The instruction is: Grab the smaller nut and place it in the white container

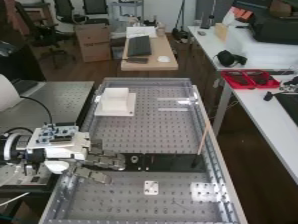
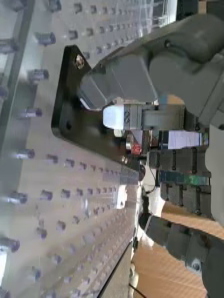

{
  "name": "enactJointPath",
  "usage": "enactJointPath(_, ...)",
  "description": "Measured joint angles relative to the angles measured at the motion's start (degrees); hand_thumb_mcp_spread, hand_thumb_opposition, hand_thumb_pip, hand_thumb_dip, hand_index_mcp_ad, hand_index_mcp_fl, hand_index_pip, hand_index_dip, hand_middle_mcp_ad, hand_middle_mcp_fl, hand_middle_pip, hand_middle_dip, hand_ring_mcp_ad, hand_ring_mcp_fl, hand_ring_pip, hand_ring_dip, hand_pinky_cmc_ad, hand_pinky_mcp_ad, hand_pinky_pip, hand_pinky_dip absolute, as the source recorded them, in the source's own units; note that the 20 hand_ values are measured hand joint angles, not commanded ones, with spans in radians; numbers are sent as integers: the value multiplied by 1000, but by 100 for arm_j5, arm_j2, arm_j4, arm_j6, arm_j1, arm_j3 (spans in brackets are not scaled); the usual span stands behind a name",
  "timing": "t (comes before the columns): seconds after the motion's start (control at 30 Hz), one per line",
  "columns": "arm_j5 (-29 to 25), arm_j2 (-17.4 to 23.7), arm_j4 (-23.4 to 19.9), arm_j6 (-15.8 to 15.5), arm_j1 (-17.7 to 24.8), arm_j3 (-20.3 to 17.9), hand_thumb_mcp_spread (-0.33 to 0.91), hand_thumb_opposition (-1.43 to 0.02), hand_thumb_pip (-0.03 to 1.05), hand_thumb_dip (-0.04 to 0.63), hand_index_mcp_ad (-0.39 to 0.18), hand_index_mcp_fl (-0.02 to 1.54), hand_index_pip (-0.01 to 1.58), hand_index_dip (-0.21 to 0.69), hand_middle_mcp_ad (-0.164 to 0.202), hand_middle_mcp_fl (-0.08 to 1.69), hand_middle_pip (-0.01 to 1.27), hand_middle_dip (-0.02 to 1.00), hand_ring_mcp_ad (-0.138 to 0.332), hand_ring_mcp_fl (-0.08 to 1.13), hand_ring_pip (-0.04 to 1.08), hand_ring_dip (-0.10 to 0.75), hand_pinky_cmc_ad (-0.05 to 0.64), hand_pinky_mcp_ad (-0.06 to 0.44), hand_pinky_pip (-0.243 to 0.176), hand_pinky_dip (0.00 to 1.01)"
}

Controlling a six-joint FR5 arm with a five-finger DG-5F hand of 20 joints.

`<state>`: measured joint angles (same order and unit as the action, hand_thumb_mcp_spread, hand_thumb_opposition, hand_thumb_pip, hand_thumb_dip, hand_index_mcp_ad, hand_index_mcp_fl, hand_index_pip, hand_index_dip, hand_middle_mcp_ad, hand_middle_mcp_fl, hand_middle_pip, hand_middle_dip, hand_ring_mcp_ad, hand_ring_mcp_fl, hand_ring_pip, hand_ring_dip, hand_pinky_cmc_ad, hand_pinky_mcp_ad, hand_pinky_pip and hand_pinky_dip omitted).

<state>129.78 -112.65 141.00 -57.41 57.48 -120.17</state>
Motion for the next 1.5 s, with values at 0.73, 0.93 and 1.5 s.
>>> enactJointPath(0.73,63,-66,69,-70,11,73,476,-834,606,241,-164,122,1536,265,75,122,134,204,129,5,94,75,351,278,-12,195)
enactJointPath(0.93,105,-75,114,-116,-4,93,475,-834,609,241,-166,120,1531,260,75,120,138,202,129,5,94,75,351,279,-12,195)
enactJointPath(1.5,211,-121,176,-118,-28,175,473,-834,621,239,-176,101,1499,241,75,120,134,202,129,5,94,75,351,279,-12,195)
